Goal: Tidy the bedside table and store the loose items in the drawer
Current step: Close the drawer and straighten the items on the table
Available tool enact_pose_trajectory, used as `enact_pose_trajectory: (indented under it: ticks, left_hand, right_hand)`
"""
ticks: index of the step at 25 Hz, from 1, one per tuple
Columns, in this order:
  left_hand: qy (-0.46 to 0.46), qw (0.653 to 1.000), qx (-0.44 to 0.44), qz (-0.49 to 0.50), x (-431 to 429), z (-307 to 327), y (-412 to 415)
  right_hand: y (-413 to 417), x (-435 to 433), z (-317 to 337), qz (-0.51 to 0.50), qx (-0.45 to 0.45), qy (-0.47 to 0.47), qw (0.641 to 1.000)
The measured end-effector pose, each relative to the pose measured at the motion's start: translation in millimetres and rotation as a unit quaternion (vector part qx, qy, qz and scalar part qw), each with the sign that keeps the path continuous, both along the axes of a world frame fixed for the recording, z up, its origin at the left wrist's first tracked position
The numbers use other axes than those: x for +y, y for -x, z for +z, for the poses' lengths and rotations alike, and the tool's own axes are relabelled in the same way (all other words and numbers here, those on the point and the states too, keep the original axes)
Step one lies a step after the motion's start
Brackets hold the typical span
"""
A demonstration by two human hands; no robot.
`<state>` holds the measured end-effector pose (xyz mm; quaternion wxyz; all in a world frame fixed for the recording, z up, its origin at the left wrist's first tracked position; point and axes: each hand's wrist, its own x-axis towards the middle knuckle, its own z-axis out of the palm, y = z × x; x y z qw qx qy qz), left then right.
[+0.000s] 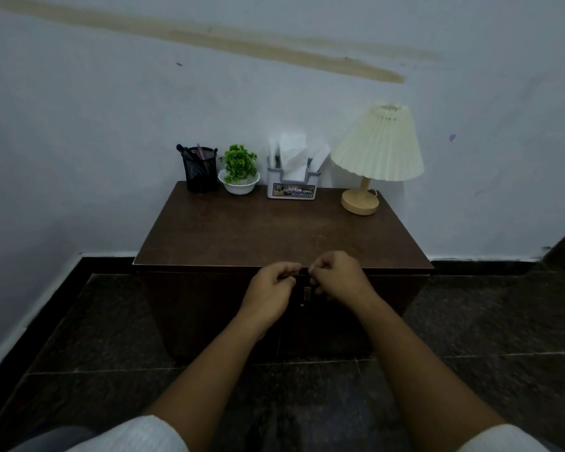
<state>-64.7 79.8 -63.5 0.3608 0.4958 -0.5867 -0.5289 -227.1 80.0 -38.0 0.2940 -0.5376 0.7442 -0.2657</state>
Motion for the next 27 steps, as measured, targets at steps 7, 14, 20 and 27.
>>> enact_pose_trajectory:
  ticks: [7,14,20,27]
  left_hand:
    - [0.131,0.989,-0.040,0.057,-80,54,-17]
    - [0.098,0.988,-0.106,0.051,-182,23,-11]
    - [0.177,0.965,-0.185,0.058,-224,10,2]
    - [0.210,0.948,-0.239,0.011,-241,5,5]
  right_hand:
    - [9,-60,31,0.031,-0.019,0.117,0.992]
    - [26,-155,5,-0.038,-0.086,0.151,0.984]
    - [40,-189,-14,-0.045,0.042,0.163,0.985]
    - [42,-197,-17,-0.028,0.070,0.183,0.980]
